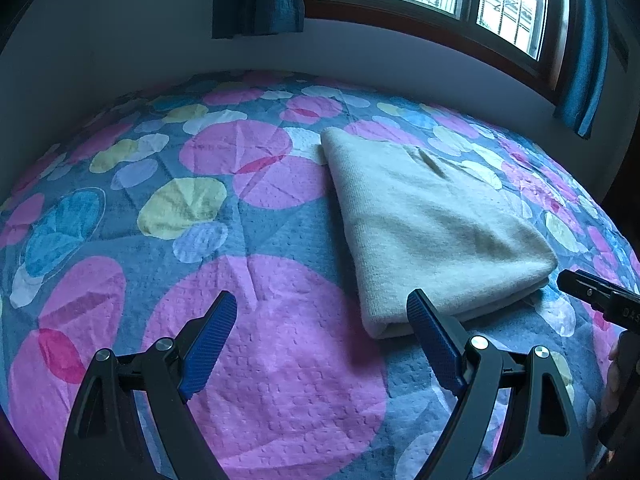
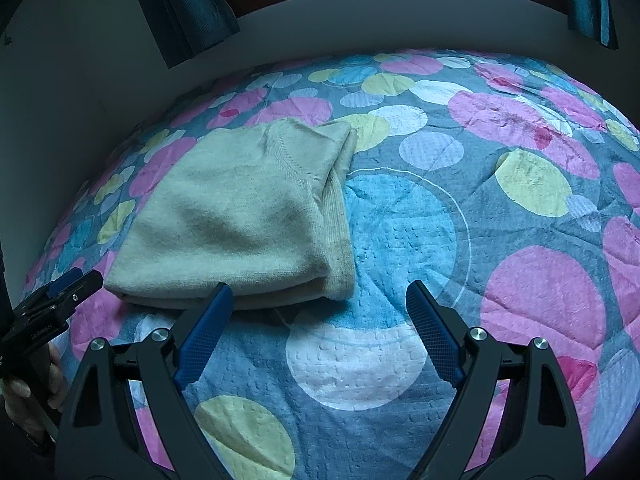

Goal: Fold small clothes

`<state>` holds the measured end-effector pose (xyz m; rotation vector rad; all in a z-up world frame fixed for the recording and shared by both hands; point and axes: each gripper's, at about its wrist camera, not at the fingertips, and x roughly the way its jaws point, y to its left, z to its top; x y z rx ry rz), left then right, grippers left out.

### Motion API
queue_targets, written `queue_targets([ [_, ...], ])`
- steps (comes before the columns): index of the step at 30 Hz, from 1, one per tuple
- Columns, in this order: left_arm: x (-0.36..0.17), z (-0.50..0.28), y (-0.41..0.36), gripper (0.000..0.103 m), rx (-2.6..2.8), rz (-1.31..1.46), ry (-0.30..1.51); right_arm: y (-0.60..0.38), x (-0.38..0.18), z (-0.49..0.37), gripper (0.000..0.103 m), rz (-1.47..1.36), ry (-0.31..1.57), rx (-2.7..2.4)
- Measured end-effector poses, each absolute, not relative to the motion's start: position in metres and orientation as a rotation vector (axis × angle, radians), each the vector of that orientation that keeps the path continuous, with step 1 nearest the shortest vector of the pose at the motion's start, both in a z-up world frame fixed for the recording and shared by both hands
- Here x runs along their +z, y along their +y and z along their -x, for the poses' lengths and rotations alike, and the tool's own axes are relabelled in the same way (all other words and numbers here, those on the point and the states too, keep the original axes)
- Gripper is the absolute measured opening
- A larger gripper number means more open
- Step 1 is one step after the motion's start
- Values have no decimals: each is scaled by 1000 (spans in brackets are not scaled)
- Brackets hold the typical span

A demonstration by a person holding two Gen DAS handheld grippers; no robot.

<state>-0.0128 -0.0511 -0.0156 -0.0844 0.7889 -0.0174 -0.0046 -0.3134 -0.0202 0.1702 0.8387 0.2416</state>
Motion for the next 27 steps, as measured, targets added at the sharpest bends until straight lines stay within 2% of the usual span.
queue_targets([
  [27, -12, 11, -51, 86, 24, 72, 807, -311, -22, 6, 88, -167, 840, 241],
])
